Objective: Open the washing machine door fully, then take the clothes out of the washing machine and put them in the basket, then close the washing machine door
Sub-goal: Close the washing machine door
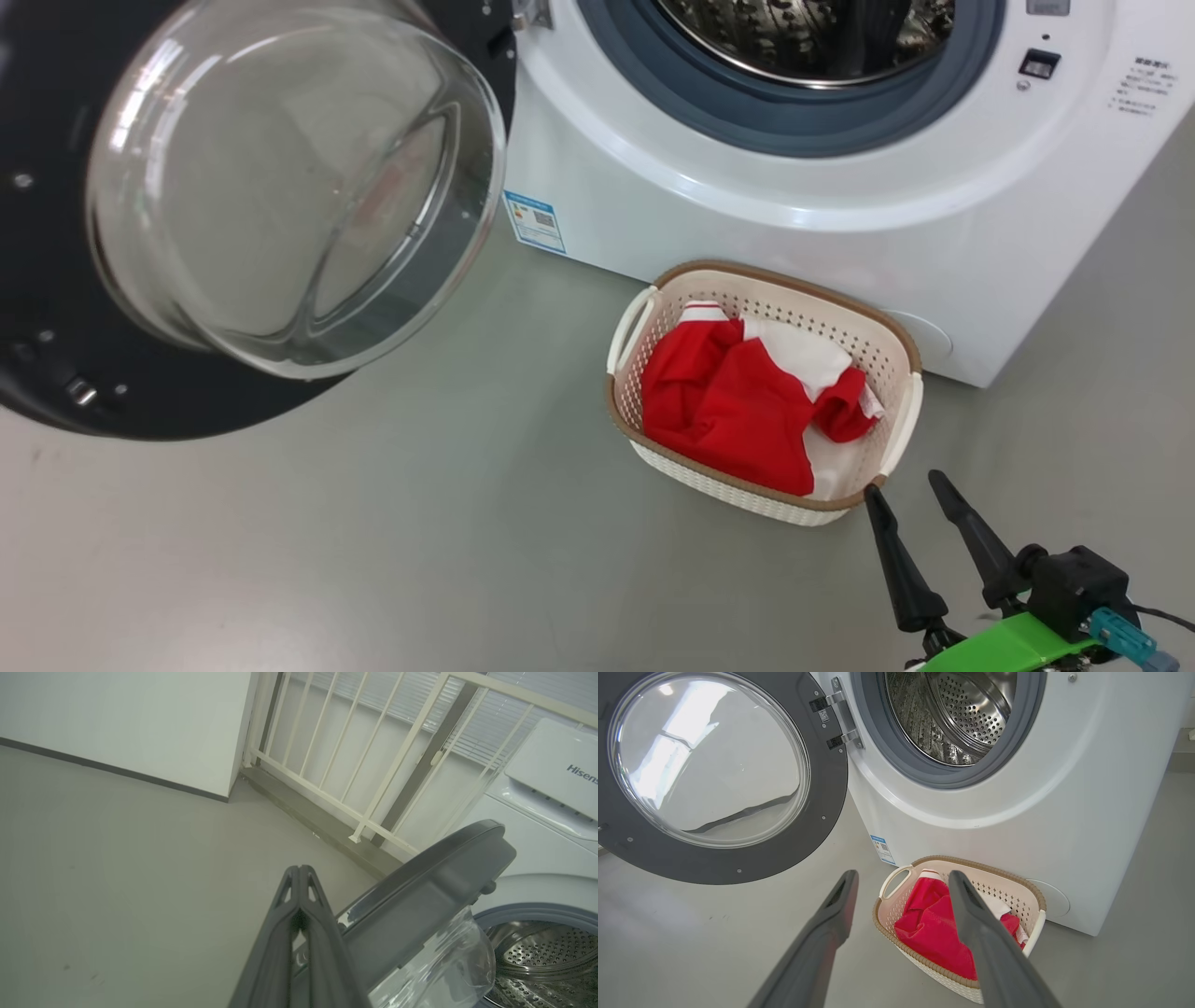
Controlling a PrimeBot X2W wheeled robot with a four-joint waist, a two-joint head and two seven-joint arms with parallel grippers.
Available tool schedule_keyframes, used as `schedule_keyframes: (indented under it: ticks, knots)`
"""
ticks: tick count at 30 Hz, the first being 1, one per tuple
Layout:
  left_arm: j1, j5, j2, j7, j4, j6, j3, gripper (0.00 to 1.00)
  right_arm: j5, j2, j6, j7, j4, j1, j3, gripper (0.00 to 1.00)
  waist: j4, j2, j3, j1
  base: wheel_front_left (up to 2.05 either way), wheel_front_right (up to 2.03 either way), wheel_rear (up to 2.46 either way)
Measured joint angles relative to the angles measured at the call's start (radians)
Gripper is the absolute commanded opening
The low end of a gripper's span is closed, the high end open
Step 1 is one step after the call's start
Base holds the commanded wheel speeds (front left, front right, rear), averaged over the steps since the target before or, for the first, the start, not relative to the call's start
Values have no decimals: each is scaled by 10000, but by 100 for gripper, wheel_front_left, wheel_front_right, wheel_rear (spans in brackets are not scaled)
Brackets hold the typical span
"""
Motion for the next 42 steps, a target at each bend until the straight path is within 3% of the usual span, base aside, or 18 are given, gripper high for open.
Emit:
schedule_keyframes:
  ticks: [7, 17, 36, 42]
  knots:
    - [-59, -1147, 541, 1896, 1101, 0, -516, 0, -2, -50, 0, 0, 10, -236, 107, 100, -318, 0, 295, 0, 0, 0, 0]
    - [57, -2343, 1005, 2809, 890, 15, -1011, 0, -17, -73, 0, 0, 8, -237, 71, 100, -650, 0, 561, 0, 0, 0, 0]
    - [2104, -4278, 1988, 3887, -3147, 23, -2941, 0, 4, 153, 0, 0, 50, -154, 4, 100, -552, 0, -374, 0, 0, 0, 0]
    - [2546, -4867, 2057, 4119, -4675, 21, -3672, 0, 13, 188, 0, 0, 48, 50, 6, 100, -670, 0, -665, 0, 0, 0, 0]
